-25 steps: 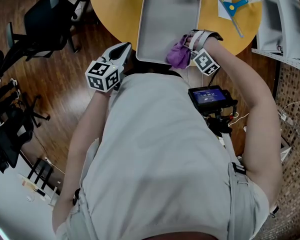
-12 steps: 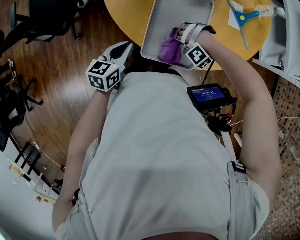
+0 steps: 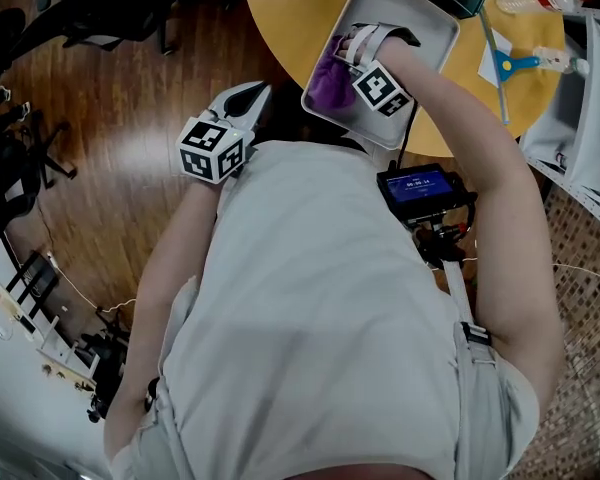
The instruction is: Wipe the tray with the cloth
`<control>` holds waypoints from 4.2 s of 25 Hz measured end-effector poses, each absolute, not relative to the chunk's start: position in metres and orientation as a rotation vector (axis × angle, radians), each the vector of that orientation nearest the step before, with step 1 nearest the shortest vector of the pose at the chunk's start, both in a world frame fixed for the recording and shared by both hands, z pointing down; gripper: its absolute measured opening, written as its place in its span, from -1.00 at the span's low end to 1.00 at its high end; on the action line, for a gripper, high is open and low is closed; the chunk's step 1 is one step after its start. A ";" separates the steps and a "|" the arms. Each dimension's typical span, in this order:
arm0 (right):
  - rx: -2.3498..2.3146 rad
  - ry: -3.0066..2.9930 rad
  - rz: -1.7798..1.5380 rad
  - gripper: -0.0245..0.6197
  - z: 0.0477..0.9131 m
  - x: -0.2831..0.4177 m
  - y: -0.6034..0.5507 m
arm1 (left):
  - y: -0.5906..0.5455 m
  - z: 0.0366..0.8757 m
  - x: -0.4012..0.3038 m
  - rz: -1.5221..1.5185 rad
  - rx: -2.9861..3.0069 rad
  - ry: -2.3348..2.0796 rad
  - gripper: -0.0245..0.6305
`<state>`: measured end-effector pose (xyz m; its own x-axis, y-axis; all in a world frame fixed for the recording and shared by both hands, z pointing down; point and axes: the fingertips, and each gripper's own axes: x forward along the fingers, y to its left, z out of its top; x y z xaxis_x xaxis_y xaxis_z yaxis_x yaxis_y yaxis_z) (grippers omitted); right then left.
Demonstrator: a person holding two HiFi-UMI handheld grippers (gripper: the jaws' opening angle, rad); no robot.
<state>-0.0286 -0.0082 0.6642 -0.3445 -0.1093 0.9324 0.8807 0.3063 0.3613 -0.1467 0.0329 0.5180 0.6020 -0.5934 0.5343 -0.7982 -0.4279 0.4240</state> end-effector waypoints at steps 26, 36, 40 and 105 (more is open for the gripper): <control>-0.616 -1.563 -0.857 -0.75 0.669 0.106 -0.028 | 0.006 0.517 -0.109 0.494 2.291 -0.924 -0.92; -0.583 -1.536 -0.833 -0.75 0.673 0.141 -0.036 | -0.003 0.518 -0.105 0.522 2.301 -0.900 -0.93; -0.601 -1.517 -0.864 -0.74 0.669 0.139 -0.033 | 0.002 0.517 -0.107 0.515 2.291 -0.913 -0.93; -0.506 -1.515 -0.917 -0.74 0.656 0.089 -0.101 | 0.004 0.517 -0.099 0.501 2.236 -0.900 -0.92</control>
<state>0.0890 -0.1008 0.6561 -0.1723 -0.1931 0.9659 0.7664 0.5897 0.2546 -0.0987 0.0041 0.5170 0.6888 -0.4624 0.5584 -0.7183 -0.5398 0.4390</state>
